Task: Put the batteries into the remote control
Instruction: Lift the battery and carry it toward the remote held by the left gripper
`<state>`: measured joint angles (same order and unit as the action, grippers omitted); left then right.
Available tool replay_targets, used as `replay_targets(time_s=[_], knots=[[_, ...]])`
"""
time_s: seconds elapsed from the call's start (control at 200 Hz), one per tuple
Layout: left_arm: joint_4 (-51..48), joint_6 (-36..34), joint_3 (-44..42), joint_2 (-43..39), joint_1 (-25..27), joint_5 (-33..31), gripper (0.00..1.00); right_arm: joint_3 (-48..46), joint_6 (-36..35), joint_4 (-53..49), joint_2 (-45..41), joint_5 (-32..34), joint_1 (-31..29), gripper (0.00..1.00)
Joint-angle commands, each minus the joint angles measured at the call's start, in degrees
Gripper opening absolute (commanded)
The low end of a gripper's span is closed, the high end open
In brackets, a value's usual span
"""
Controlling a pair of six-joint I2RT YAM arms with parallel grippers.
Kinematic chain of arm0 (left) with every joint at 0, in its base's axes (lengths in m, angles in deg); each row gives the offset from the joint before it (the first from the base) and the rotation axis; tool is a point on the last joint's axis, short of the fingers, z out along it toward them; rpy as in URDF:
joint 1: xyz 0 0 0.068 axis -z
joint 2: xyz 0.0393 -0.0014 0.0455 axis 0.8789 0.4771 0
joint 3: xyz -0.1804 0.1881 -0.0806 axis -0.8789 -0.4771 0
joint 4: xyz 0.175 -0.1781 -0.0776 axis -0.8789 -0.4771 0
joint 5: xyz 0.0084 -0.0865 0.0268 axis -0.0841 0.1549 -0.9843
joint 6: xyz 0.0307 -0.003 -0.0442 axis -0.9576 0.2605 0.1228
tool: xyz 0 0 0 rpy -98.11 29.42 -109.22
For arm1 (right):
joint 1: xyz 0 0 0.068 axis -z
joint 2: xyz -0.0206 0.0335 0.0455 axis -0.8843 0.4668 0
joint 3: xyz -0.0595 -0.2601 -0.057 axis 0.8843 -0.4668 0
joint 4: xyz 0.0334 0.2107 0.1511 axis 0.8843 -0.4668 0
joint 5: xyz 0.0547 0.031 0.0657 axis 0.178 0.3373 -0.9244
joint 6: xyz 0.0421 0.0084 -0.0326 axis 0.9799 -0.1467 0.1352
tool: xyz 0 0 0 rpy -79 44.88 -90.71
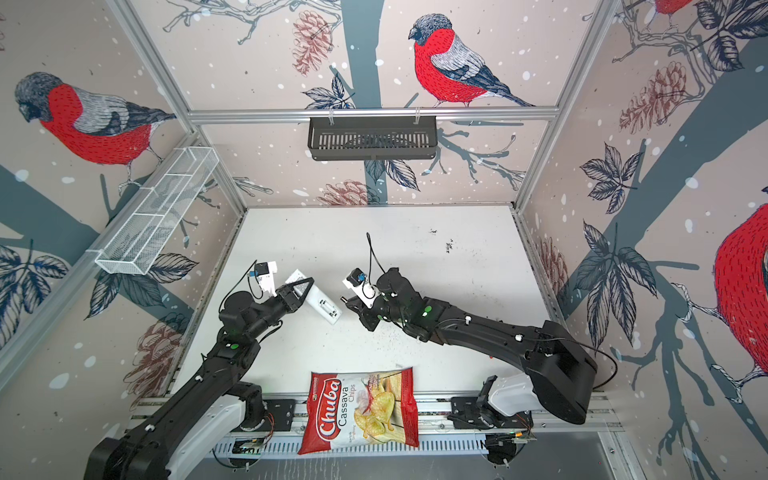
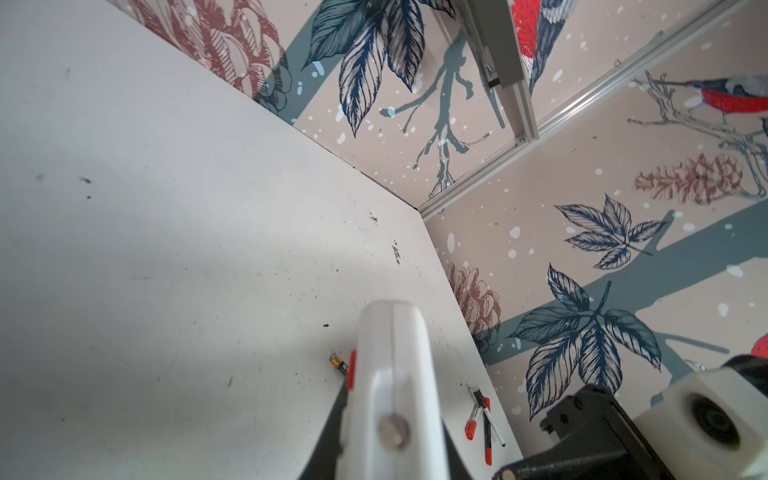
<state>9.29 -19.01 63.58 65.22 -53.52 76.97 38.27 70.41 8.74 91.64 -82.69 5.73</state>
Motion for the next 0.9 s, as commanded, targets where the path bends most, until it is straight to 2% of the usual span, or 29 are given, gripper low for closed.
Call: replay_targets(time_s=[0.0, 0.46, 0.665, 0.77, 0.896], knots=[[9.5, 7.4, -1.0, 1.4, -3.4, 7.8, 0.0, 2.3, -0.5, 0.9, 1.2, -0.7, -0.3, 0.11], [17.2, 11.9, -2.4, 3.0, -11.8, 17.2, 0.0, 13.0, -0.2, -5.6, 9.9, -1.2, -2.0, 0.12], [31.2, 18.5, -5.0, 6.5, -12.6, 20.3, 0.0, 14.1, -0.2, -7.5, 9.5, 0.4, -3.3, 0.12], [42.1, 22.5, -6.5, 8.5, -12.6, 22.3, 0.0, 12.2, -0.1, -6.7, 6.8, 1.2, -3.5, 0.12], [48.7, 25.3, -7.2, 9.6, -12.6, 23.5, 0.0, 9.7, 0.0, -6.3, 2.8, 2.5, -3.5, 0.12]])
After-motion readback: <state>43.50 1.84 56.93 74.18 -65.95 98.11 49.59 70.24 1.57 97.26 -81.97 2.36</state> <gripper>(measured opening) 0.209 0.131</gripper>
